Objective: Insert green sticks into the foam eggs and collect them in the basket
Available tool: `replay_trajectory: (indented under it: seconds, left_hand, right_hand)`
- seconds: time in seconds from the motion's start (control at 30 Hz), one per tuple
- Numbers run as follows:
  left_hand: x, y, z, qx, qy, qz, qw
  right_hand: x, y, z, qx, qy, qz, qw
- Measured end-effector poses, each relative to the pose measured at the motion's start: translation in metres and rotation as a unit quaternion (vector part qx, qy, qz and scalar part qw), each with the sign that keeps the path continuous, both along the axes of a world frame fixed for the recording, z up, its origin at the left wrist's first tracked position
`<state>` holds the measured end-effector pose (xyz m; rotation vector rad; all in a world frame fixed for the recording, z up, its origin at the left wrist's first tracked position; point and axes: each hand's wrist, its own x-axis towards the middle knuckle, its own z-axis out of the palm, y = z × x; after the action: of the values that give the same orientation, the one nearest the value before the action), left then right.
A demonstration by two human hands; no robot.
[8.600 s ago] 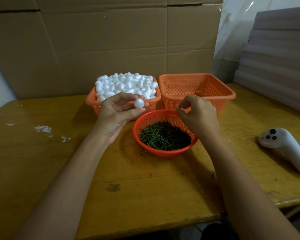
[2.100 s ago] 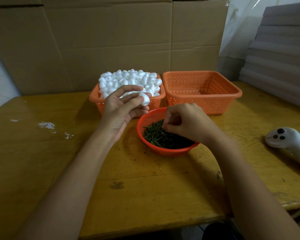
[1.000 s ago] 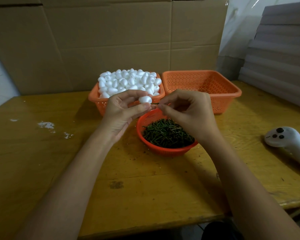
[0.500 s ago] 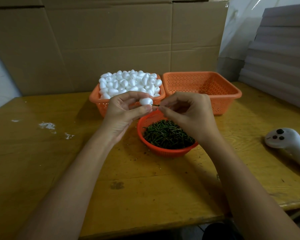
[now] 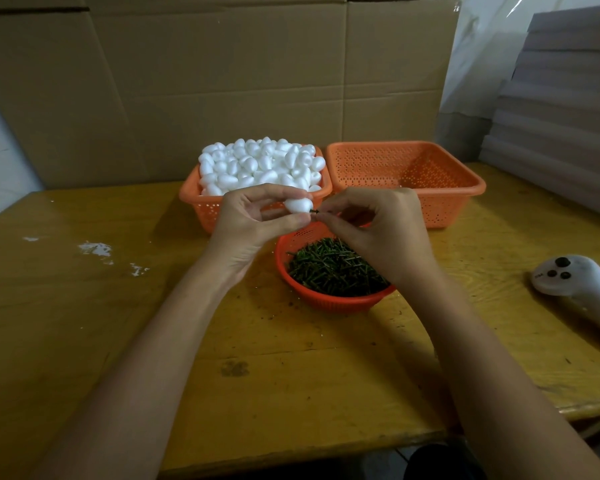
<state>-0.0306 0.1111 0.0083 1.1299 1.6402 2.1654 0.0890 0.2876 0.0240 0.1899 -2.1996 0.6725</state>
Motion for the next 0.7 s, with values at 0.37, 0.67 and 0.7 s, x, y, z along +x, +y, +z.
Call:
replay_trajectory:
  seconds: [0.37, 0.67, 0.7]
  left_hand:
    - [-0.0002, 0.0006, -0.0007, 0.003, -0.009, -0.006, 1.000]
    - [-0.0008, 0.0017, -0.0019, -0.007, -0.001, 0.015, 1.000]
    - [-0.0008, 0.0017, -0.0020, -0.006, -0.001, 0.015, 1.000]
  right_hand:
    - [-0.0014, -0.0001, -0.0006, 0.014, 0.017, -0.027, 0.999]
    - [-0.0030, -0.0003, -0.0028, 0.023, 0.023, -0.050, 0.998]
    - [-0.0030, -0.0003, -0.0030, 0.023, 0.023, -0.050, 0.998]
